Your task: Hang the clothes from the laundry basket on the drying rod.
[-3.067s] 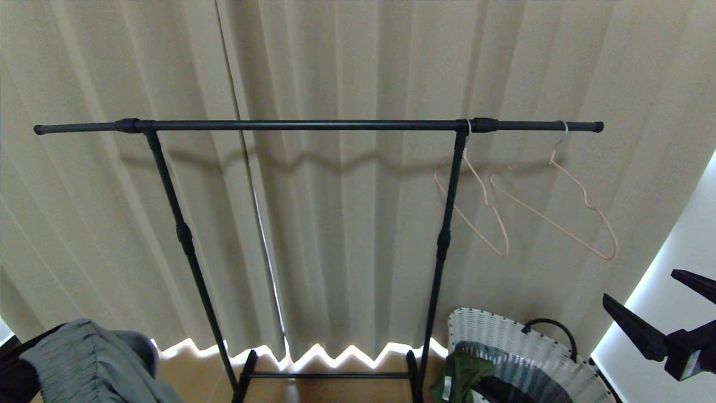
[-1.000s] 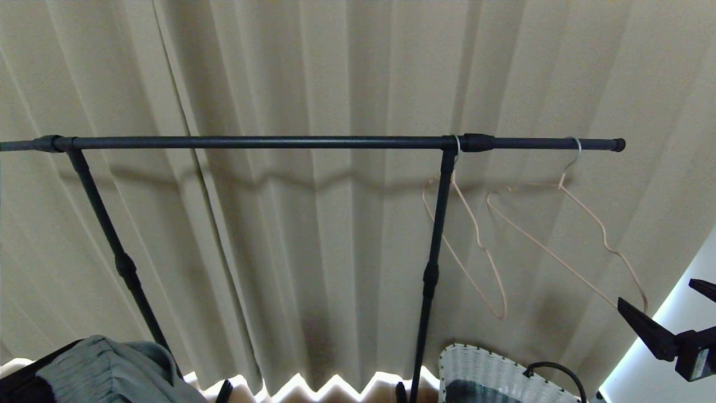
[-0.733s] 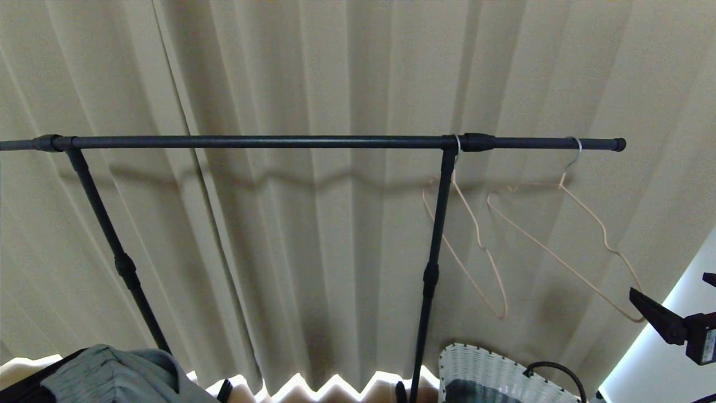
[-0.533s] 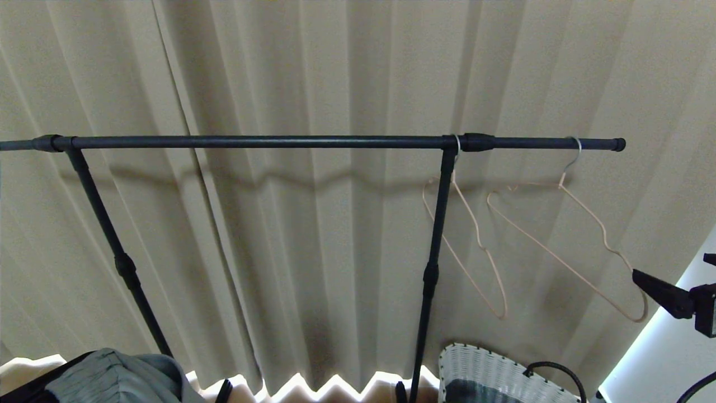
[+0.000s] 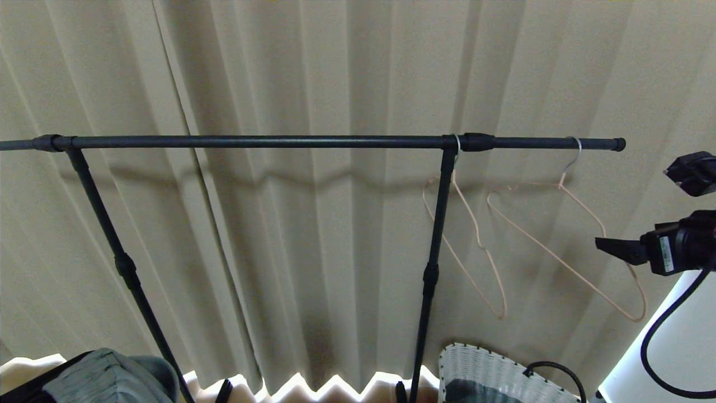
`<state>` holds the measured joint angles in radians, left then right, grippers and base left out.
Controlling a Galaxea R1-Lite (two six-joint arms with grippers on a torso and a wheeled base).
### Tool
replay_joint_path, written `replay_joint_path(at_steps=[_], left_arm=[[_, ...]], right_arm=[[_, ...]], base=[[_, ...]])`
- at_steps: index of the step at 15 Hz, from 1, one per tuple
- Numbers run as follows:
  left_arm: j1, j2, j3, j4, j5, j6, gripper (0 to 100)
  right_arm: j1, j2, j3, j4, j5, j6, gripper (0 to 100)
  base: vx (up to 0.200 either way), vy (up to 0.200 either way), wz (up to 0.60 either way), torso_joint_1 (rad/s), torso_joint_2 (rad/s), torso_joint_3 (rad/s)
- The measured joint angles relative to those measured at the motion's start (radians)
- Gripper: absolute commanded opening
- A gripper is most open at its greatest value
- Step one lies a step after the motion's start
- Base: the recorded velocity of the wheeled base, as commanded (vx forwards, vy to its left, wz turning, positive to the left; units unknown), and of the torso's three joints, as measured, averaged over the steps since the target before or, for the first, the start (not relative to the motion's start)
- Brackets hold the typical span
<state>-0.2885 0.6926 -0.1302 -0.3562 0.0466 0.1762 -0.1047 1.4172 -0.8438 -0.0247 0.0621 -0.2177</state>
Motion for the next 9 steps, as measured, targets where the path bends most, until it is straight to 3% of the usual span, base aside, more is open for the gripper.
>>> replay_joint_path(at_steps=[9], left_arm=[[-0.002, -0.003, 0.0, 0.0, 0.0, 0.0, 0]], right_arm=[[0.011, 0.212, -0.137, 0.022, -0.004, 0.03, 100]], base=[[0.0, 0.0, 0.0, 0.0, 0.0, 0.0]])
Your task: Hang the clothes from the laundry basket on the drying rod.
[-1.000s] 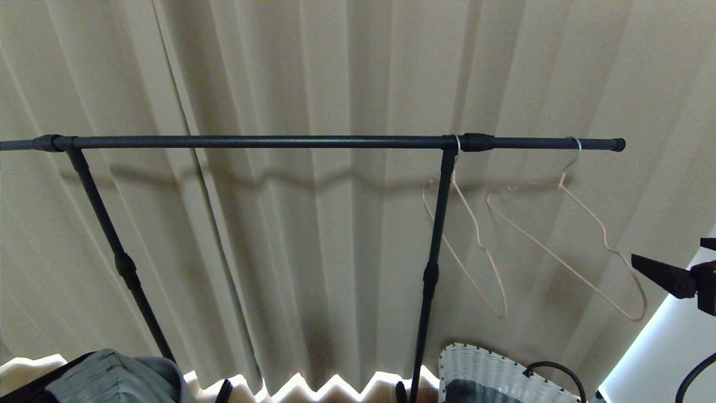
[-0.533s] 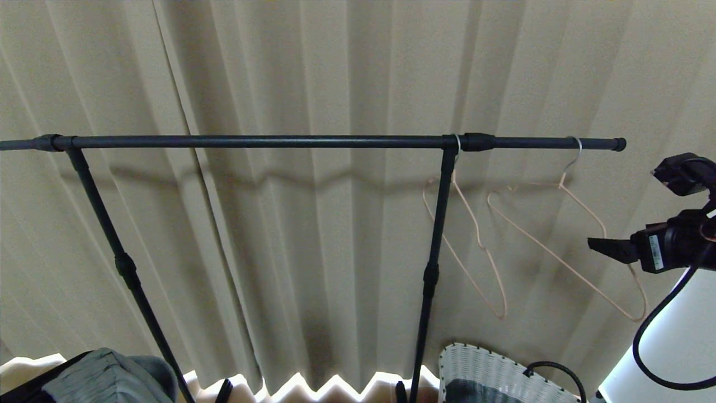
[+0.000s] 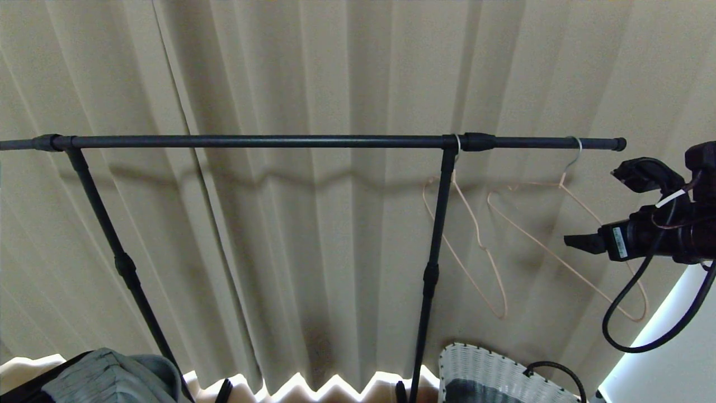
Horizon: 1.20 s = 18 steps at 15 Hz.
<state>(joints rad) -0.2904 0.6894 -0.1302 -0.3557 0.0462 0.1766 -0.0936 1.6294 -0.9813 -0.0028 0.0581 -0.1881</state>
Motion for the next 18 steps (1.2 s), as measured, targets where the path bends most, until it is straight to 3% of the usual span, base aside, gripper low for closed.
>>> replay_joint_path(at_steps=[4, 5, 15, 18], left_arm=[[-0.005, 0.0, 0.001, 0.0, 0.0, 0.0, 0], [-0.008, 0.0, 0.002, 0.0, 0.0, 0.0, 0], [-0.01, -0.001, 0.003, 0.0, 0.001, 0.0, 0], [-0.009, 0.0, 0.001, 0.0, 0.001, -0.001, 0]], right_arm=[[0.006, 0.048, -0.021, -0.01, 0.0, 0.029, 100], [0.013, 0.054, -0.023, -0.01, 0.0, 0.029, 0], [0.019, 0.048, -0.037, -0.002, 0.0, 0.058, 0], [0.019, 0.013, -0.024, -0.005, 0.001, 0.11, 0]], base=[[0.0, 0.0, 0.0, 0.0, 0.0, 0.0], [0.0, 0.0, 0.0, 0.0, 0.0, 0.0], [0.0, 0.0, 0.0, 0.0, 0.0, 0.0], [0.0, 0.0, 0.0, 0.0, 0.0, 0.0]])
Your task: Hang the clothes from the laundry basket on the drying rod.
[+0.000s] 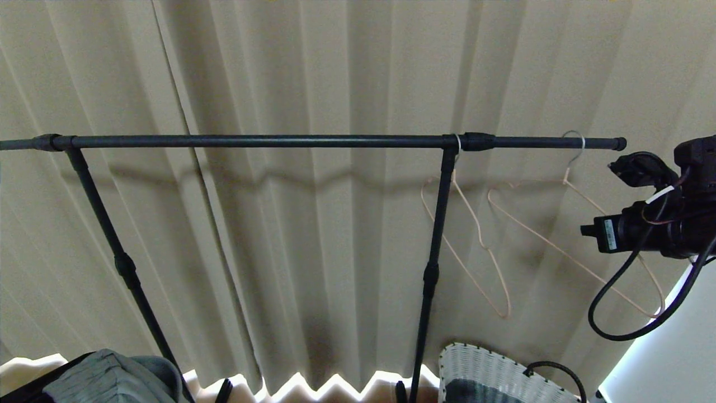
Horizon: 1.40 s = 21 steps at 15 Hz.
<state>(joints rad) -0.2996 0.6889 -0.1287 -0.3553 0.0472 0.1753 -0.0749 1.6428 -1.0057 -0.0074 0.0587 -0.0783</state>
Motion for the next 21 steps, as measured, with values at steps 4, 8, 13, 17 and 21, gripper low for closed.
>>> replay_joint_path(at_steps=[4, 8, 13, 17, 21], left_arm=[[0.002, 0.002, -0.004, -0.001, 0.001, -0.001, 0], [0.003, 0.005, -0.022, -0.001, 0.001, -0.003, 0], [0.003, 0.003, -0.024, -0.001, 0.001, -0.005, 0], [0.002, -0.015, -0.026, -0.002, 0.001, 0.001, 0], [0.002, -0.028, -0.025, -0.001, 0.001, 0.001, 0]], right_arm=[[0.0, -0.082, 0.046, -0.01, 0.001, 0.016, 0], [0.0, -0.179, 0.114, -0.012, 0.003, 0.018, 0], [0.0, -0.338, 0.262, -0.012, 0.005, 0.017, 0], [0.0, -0.464, 0.38, -0.012, 0.003, 0.014, 0], [0.0, -0.541, 0.445, -0.012, 0.002, 0.014, 0]], base=[[0.0, 0.0, 0.0, 0.0, 0.0, 0.0], [0.0, 0.0, 0.0, 0.0, 0.0, 0.0], [0.0, 0.0, 0.0, 0.0, 0.0, 0.0], [-0.05, 0.0, 0.0, -0.002, 0.0, 0.002], [-0.2, 0.0, 0.0, 0.005, 0.0, 0.0]])
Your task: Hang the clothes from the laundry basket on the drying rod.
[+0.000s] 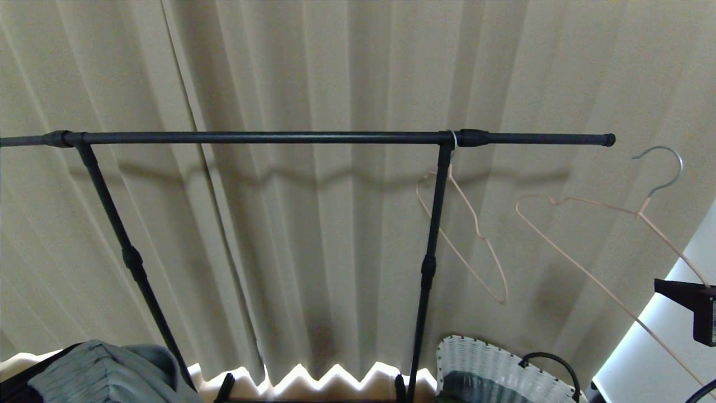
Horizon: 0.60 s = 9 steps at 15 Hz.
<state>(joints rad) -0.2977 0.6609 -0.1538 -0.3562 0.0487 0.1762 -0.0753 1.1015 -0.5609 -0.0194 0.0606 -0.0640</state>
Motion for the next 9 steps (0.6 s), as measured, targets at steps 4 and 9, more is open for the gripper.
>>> replay_joint_path(at_steps=[4, 9], left_arm=[[0.0, -0.004, 0.003, 0.001, 0.0, 0.0, 0], [0.0, -0.007, 0.005, 0.001, 0.0, -0.003, 0]], right_arm=[[0.0, -0.041, 0.039, 0.0, 0.0, 0.0, 0], [0.0, -0.075, 0.05, -0.002, 0.006, 0.004, 0]], base=[[-0.2, 0.0, 0.0, 0.0, 0.0, -0.001], [0.0, 0.0, 0.0, 0.0, 0.0, 0.0]])
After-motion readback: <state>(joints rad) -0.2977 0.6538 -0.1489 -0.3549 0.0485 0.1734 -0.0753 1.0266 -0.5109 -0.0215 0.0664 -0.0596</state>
